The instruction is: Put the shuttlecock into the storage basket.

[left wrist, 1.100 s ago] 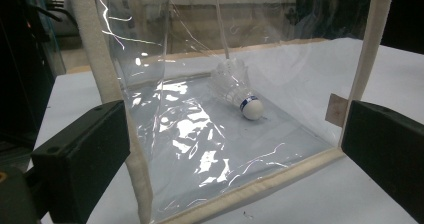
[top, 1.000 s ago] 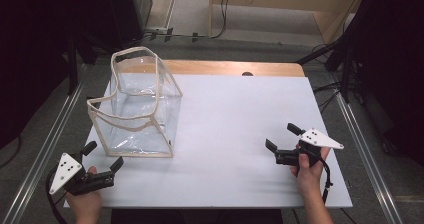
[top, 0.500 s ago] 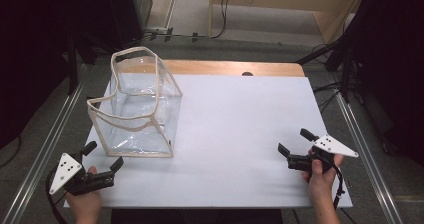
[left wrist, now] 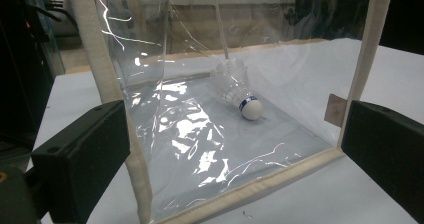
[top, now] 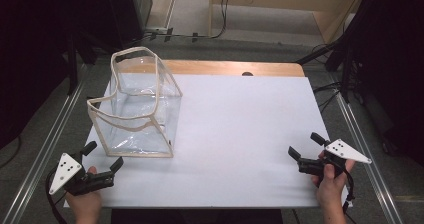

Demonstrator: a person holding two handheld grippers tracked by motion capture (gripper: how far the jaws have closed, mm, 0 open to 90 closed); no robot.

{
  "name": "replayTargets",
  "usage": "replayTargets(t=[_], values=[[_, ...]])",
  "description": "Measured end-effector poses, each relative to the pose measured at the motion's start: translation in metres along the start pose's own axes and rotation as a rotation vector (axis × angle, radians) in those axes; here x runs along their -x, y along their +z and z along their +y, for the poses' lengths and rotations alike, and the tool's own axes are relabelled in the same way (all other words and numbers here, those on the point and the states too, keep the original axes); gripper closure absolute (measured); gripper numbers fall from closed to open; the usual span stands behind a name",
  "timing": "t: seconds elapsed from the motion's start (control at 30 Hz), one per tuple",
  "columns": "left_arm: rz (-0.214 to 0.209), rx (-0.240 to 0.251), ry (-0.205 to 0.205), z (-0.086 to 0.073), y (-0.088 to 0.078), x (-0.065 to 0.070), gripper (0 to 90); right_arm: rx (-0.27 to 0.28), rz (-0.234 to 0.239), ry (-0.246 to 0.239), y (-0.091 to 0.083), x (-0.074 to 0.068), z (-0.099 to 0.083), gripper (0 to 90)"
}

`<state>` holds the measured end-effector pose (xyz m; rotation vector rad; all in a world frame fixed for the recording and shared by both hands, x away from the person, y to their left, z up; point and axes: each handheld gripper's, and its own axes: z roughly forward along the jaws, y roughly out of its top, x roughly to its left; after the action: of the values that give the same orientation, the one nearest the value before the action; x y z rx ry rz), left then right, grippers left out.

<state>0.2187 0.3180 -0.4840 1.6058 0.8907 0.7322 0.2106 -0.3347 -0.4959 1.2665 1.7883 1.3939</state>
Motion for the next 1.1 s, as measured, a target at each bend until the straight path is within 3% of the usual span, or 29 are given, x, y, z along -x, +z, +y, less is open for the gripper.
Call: replayTargets(t=[0.6,0.77,1.1], values=[[0.001,0.001,-0.001,0.0,0.0,0.0,0.0,0.014,-0.064,0.025,-0.016,0.02,-0.011,0.0],[0.001,0.002,0.0,0.0,0.0,-0.001,0.0,0.038,-0.051,0.062,-0.021,0.026,-0.013,0.0],[0.0,0.006,-0.004,0.0,0.0,-0.001,0.0,0.044,-0.054,0.074,-0.022,0.027,-0.015,0.0]])
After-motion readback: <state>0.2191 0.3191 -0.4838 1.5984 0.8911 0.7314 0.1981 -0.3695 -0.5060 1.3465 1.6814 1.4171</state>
